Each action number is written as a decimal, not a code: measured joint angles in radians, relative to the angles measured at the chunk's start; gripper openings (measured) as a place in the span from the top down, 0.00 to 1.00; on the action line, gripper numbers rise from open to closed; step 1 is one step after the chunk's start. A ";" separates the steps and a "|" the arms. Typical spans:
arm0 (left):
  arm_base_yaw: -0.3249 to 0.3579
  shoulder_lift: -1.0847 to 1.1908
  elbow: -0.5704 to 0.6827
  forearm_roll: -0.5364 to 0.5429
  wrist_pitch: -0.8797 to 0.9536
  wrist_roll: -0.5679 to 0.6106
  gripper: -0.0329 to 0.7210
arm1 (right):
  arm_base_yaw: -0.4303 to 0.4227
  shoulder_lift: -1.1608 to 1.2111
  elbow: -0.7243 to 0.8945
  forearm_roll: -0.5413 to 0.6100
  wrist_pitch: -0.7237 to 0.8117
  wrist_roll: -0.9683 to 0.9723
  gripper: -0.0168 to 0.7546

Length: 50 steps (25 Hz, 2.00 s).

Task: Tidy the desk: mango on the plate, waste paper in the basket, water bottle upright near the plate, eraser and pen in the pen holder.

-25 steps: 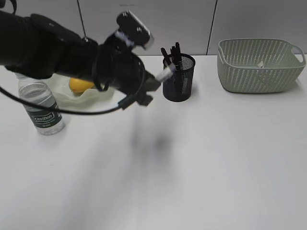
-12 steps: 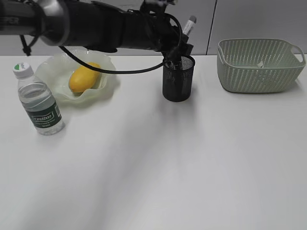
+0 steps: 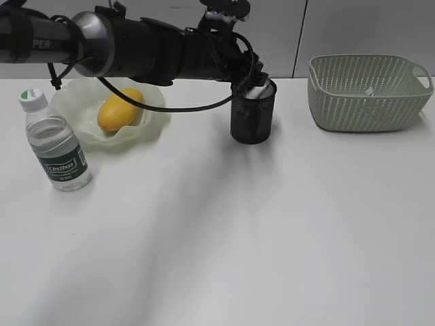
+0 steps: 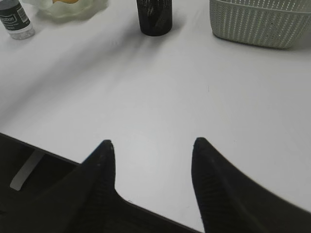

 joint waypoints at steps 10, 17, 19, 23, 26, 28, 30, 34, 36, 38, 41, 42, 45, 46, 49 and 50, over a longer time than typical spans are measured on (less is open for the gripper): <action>-0.001 -0.216 0.111 -0.060 -0.009 0.000 0.35 | 0.000 0.000 0.000 0.000 0.000 0.000 0.45; -0.002 -0.707 0.605 -0.039 0.015 0.000 0.54 | 0.000 0.000 0.000 0.000 0.000 -0.001 0.45; 0.004 -0.794 0.723 0.044 0.123 -0.032 0.57 | 0.000 0.000 0.000 0.000 0.000 -0.001 0.46; 0.058 -0.855 0.823 0.488 0.351 -0.462 0.66 | 0.000 0.000 0.000 0.000 0.000 -0.001 0.48; 0.119 -0.865 0.834 1.012 0.520 -0.992 0.68 | 0.000 0.000 0.000 0.000 0.000 -0.001 0.49; 0.144 -0.898 0.844 1.289 0.616 -1.295 0.68 | 0.000 0.000 0.000 0.000 0.000 -0.001 0.49; 0.157 -0.988 0.878 1.456 0.644 -1.502 0.68 | 0.000 0.000 0.000 0.000 0.000 -0.001 0.49; 0.165 -1.267 1.008 1.519 0.664 -1.630 0.68 | 0.000 0.000 0.000 0.000 0.000 -0.001 0.49; 0.165 -1.419 1.072 1.545 0.724 -1.639 0.68 | 0.000 0.000 0.000 0.000 0.000 -0.001 0.49; 0.165 -1.581 1.113 1.575 0.793 -1.641 0.68 | 0.000 0.000 0.000 0.000 0.000 -0.001 0.49; 0.165 -1.789 1.148 1.591 0.856 -1.641 0.68 | 0.000 0.000 0.000 0.000 0.000 -0.001 0.49; 0.165 -1.844 1.150 1.591 0.859 -1.641 0.68 | 0.000 0.000 0.001 0.000 0.000 -0.001 0.49; 0.165 -2.002 1.150 1.591 0.878 -1.642 0.68 | 0.000 0.000 0.001 0.000 0.000 -0.001 0.49; 0.165 -2.031 1.149 1.591 0.900 -1.642 0.68 | 0.000 0.000 0.001 0.000 0.000 -0.001 0.49; 0.165 -2.084 1.151 1.573 0.996 -1.642 0.68 | 0.000 0.000 0.001 0.000 0.000 -0.001 0.49; 0.165 -2.098 1.155 1.563 1.011 -1.642 0.68 | 0.000 0.000 0.001 0.000 0.000 -0.001 0.49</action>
